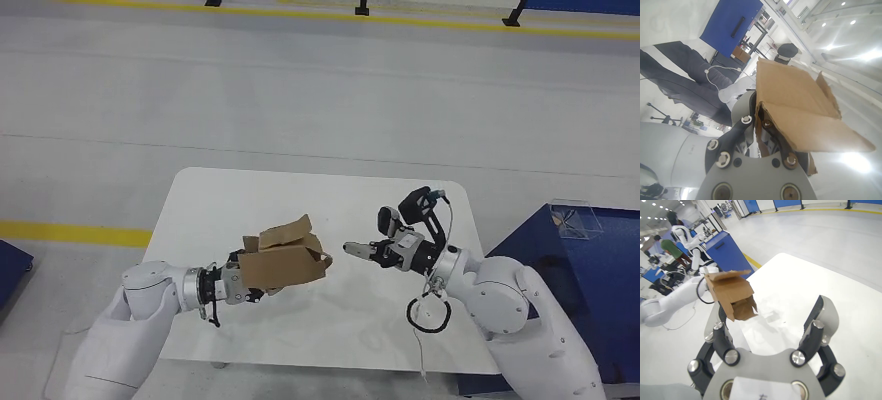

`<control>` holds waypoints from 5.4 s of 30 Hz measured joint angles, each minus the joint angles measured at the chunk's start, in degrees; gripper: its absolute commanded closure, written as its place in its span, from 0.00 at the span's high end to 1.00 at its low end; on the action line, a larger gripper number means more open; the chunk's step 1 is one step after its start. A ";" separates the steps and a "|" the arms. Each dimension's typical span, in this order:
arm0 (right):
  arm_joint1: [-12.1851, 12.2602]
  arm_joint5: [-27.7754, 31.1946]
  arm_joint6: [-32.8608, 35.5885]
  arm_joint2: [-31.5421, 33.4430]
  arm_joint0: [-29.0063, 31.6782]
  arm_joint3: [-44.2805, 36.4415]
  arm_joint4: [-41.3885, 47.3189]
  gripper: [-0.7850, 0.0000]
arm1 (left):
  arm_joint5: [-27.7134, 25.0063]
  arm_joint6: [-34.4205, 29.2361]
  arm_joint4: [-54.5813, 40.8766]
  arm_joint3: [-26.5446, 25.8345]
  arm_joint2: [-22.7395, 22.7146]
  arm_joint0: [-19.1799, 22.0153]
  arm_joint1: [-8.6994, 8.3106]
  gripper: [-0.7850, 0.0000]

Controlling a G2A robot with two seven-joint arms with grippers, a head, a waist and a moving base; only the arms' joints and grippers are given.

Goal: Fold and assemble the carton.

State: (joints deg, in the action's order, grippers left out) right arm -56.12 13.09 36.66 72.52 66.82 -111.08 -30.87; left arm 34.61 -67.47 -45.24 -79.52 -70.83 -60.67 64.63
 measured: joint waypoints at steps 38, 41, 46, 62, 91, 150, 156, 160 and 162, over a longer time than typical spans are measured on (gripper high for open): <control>-2.25 -0.59 -1.74 -7.50 -1.23 3.87 -5.46 1.00 | -10.00 2.81 -0.77 -3.24 1.70 -1.68 -0.90 0.00; -2.02 -0.19 -1.42 -5.63 -0.28 2.36 -4.43 1.00 | -10.29 3.61 -0.07 -3.19 1.46 -1.61 -1.05 0.00; -1.85 -0.01 -0.68 -4.38 0.81 -0.55 -4.73 1.00 | -10.85 5.59 0.19 -3.15 1.00 -1.56 -1.19 0.00; -3.32 -1.48 -0.67 -10.08 -3.01 0.50 -6.98 1.00 | -13.42 6.08 -0.73 -4.05 0.95 -2.50 -1.44 0.00; -4.14 -3.74 -1.91 -9.19 -3.75 2.04 -9.26 1.00 | -29.62 -2.54 5.10 -10.21 0.92 -6.78 -2.33 0.00; -5.46 -1.53 -0.51 -7.92 -2.03 -0.36 -2.25 1.00 | -31.27 3.01 6.26 -10.00 0.94 -7.94 -2.81 0.00; -5.71 -1.87 -0.31 -8.66 -2.65 -0.16 -2.54 1.00 | -34.54 5.48 6.77 -9.74 2.11 -8.07 -2.43 0.00; -5.69 -2.11 -0.47 -7.61 -2.69 0.13 -2.35 1.00 | -36.76 7.08 5.33 -8.78 1.94 -7.99 -2.19 0.00; -5.64 -2.24 -0.54 -6.84 -2.55 0.15 -2.12 1.00 | -38.27 8.21 4.46 -8.28 1.50 -8.10 -2.07 0.00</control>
State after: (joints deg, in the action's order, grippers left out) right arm -61.76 10.85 36.12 65.68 64.27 -110.93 -32.99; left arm -3.65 -59.26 -40.77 -87.80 -69.33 -68.77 62.56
